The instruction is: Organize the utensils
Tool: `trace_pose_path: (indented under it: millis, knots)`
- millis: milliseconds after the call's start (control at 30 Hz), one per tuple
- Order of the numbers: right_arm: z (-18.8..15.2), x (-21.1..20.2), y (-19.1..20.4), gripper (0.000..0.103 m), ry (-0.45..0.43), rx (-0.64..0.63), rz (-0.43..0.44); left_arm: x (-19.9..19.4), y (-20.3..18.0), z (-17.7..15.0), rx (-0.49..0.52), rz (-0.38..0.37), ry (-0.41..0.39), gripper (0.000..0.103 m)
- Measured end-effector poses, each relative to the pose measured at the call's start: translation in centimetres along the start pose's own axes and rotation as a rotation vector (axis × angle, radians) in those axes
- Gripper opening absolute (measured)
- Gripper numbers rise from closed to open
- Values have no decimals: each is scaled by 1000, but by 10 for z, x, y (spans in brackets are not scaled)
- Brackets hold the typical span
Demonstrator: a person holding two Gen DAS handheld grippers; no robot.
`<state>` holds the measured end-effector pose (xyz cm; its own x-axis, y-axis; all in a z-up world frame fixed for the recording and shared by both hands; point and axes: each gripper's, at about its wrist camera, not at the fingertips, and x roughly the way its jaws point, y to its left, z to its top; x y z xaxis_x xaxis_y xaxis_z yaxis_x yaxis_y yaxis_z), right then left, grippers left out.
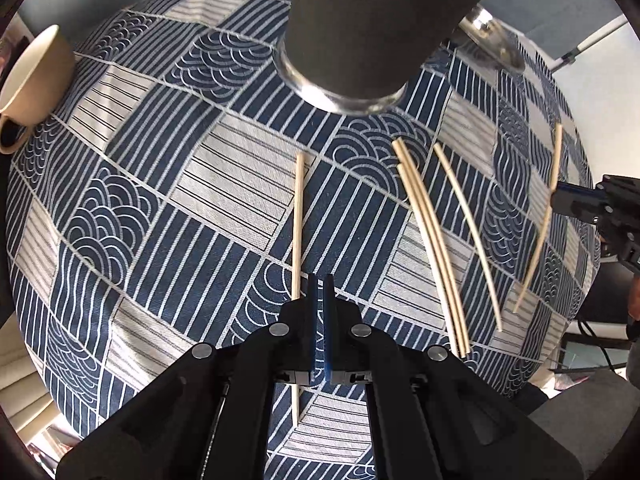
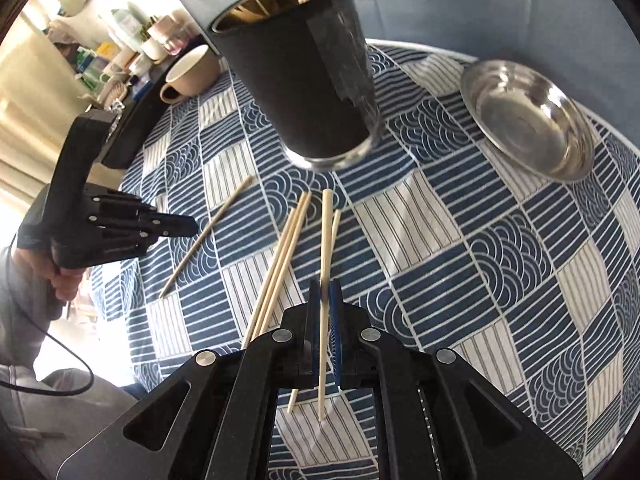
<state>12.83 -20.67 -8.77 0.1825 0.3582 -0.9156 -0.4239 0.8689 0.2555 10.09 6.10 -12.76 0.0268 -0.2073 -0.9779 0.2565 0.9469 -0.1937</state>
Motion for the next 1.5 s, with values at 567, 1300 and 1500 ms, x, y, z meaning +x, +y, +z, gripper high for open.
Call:
trace_pose_path:
  millis: [567, 1300, 1500]
  knots:
    - [-15, 58, -28, 4, 129, 42, -99, 21, -13, 12, 43, 63, 46, 49]
    - [-4, 73, -9, 5, 197, -16, -163, 18, 27, 35, 4, 183, 37, 19]
    - [-3, 76, -2, 5, 196, -35, -170, 18, 30, 39, 20, 159, 34, 5]
